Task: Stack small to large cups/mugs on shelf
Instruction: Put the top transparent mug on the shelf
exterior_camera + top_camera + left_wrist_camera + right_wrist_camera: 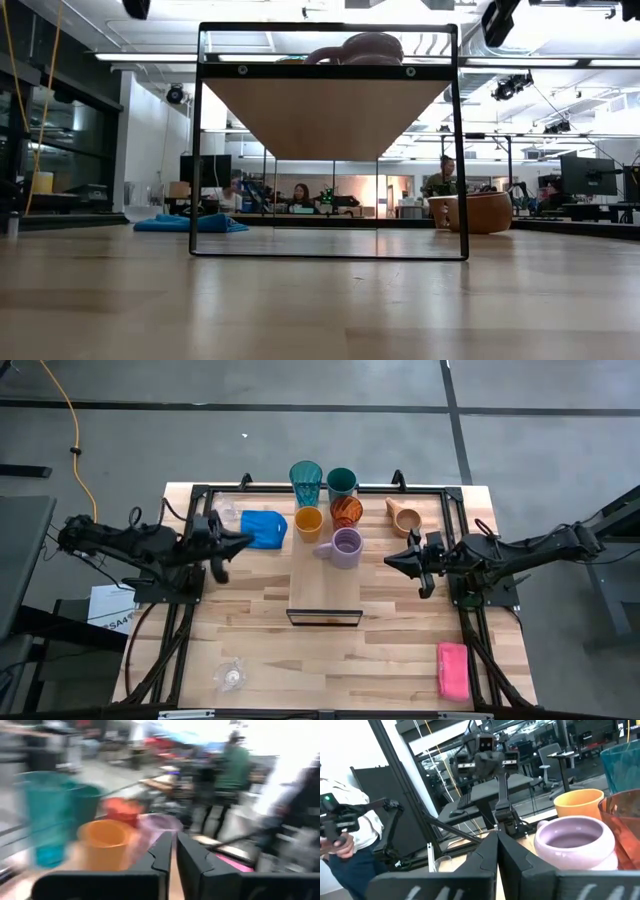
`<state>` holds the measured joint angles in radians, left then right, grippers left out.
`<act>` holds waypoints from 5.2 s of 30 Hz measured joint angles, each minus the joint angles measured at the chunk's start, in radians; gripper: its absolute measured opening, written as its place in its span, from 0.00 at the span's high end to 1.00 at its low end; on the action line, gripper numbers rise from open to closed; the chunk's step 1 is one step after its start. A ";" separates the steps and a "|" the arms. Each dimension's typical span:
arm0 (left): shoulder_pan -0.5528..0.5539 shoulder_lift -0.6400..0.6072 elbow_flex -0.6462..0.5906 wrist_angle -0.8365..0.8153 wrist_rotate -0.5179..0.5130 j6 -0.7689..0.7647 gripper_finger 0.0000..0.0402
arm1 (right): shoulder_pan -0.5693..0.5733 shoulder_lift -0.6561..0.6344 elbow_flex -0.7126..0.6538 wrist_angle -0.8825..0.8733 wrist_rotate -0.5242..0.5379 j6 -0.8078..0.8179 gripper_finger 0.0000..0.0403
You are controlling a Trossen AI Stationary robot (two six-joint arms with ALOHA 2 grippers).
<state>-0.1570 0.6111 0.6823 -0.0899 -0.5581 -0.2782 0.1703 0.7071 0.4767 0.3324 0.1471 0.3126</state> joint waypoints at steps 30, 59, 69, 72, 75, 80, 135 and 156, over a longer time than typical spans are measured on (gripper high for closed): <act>1.088 0.786 0.368 -0.965 0.285 -0.202 0.50 | 0.000 0.000 0.000 -0.022 0.000 0.000 1.00; 1.107 1.011 0.368 -0.891 0.180 -0.225 0.55 | 0.000 0.000 0.001 -0.044 0.000 0.001 1.00; 1.107 1.011 0.368 -0.882 0.171 -0.226 0.92 | 0.000 0.000 0.001 -0.044 0.000 0.003 1.00; 1.106 1.011 0.368 -0.883 0.170 -0.226 0.98 | 0.000 0.000 0.001 -0.044 0.000 0.003 1.00; 1.106 1.011 0.368 -0.889 0.171 -0.225 0.96 | 0.000 0.000 0.001 -0.044 0.000 0.003 1.00; 1.106 0.996 0.368 -0.893 0.171 -0.222 0.99 | 0.000 0.000 0.001 -0.044 0.000 0.003 1.00; 0.081 0.334 0.574 -0.843 0.046 -0.436 1.00 | 0.000 0.000 0.001 0.039 0.000 0.003 1.00; -0.360 0.216 0.188 -0.059 -0.083 -0.207 1.00 | 0.003 0.000 0.001 0.192 0.000 0.029 1.00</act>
<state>-0.5171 0.8268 0.8701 -0.1487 -0.6408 -0.4848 0.1730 0.7074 0.4774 0.5247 0.1471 0.3416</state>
